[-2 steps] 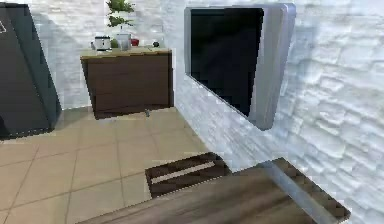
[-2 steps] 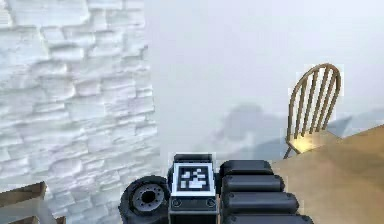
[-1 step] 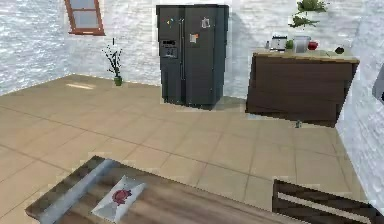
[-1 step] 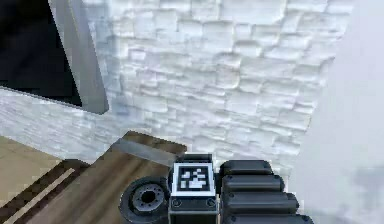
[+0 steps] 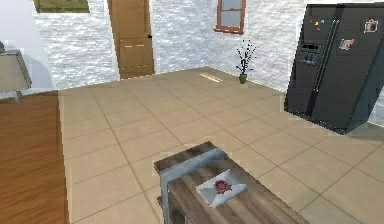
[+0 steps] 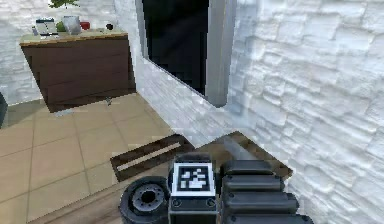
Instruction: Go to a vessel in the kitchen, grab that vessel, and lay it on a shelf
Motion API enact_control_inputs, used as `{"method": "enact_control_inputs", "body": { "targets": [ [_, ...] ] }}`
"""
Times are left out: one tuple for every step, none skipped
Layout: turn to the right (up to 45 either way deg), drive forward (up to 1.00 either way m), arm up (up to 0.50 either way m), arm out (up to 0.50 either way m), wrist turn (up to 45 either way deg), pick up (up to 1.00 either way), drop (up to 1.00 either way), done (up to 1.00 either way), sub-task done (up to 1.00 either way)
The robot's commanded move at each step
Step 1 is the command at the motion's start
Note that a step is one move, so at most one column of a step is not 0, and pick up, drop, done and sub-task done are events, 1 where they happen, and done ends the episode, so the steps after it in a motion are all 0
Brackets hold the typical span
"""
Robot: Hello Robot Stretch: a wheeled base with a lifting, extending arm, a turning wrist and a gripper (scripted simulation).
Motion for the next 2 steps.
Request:
{"method": "enact_control_inputs", "body": {
  "targets": [
    [0.0,0.00,0.00,0.20,0.0,0.00,0.00,0.00,0.00],
    [0.0,0.00,0.00,0.00,39.0,0.00,0.00,0.00,0.00]
  ]
}}
